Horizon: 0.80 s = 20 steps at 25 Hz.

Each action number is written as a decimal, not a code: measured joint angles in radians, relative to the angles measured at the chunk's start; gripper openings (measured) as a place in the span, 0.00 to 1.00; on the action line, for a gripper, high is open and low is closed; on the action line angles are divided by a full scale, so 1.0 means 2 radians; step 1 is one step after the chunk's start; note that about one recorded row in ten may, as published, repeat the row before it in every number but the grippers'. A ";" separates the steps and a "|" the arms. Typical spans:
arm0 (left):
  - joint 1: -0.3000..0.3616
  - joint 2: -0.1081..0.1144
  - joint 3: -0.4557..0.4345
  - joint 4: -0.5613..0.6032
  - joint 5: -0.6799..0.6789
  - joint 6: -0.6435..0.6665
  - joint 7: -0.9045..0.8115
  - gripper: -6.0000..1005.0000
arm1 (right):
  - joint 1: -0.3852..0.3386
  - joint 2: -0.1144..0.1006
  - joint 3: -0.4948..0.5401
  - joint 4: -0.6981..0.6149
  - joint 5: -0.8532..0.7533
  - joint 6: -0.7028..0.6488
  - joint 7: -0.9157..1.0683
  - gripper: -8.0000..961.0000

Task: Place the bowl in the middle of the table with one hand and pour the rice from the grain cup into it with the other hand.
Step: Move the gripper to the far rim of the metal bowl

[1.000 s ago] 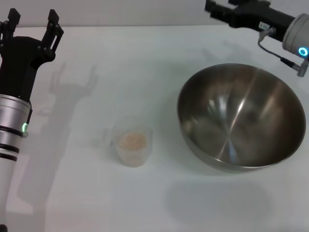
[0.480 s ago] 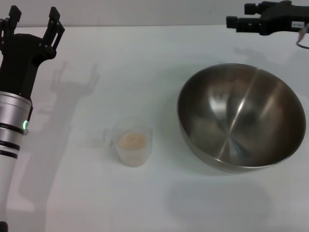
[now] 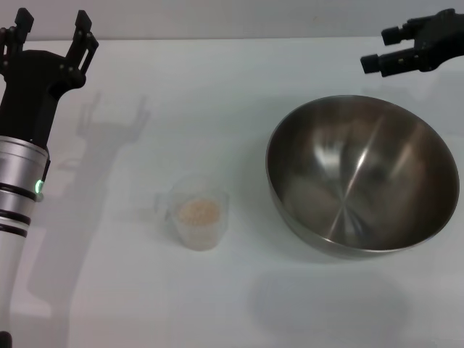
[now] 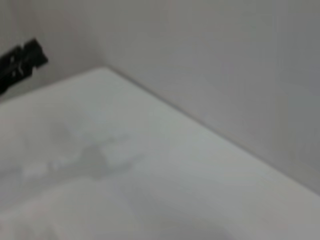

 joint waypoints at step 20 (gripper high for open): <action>0.006 0.000 0.000 0.000 0.000 0.003 0.000 0.83 | 0.086 -0.005 -0.017 -0.051 -0.242 -0.106 0.126 0.76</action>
